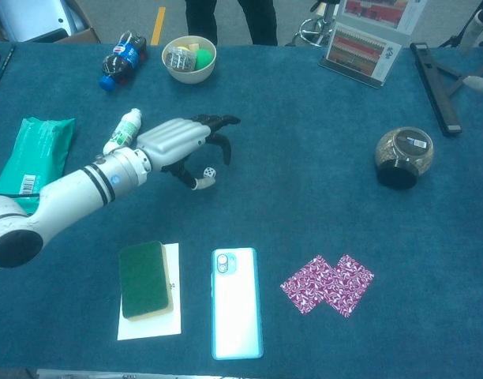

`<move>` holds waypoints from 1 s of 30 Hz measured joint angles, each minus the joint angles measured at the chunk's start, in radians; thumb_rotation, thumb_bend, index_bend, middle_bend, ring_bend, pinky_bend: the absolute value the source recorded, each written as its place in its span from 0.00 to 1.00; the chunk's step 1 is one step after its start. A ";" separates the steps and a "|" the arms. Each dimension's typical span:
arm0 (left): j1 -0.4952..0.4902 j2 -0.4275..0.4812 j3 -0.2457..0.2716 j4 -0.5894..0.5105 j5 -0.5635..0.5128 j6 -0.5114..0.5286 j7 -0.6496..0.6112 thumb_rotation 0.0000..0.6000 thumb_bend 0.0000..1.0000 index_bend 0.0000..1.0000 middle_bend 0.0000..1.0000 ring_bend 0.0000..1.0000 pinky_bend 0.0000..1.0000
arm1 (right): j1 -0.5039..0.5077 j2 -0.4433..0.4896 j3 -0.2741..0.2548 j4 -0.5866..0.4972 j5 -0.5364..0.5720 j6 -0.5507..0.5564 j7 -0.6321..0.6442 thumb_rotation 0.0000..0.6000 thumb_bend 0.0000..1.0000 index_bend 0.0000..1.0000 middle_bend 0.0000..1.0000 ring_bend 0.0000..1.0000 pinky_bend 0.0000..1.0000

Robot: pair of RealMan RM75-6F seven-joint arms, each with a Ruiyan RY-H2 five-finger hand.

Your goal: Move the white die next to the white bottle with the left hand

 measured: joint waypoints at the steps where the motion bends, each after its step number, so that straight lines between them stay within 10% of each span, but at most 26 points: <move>1: -0.004 0.002 -0.002 0.001 -0.001 0.001 0.000 1.00 0.31 0.38 0.00 0.00 0.03 | 0.000 -0.001 -0.001 0.001 0.000 -0.001 0.001 1.00 0.21 0.48 0.37 0.26 0.34; 30: -0.028 -0.015 0.036 0.068 -0.043 -0.028 0.032 1.00 0.31 0.39 0.00 0.00 0.03 | -0.011 -0.002 -0.005 0.010 0.018 0.002 0.006 1.00 0.21 0.48 0.37 0.26 0.34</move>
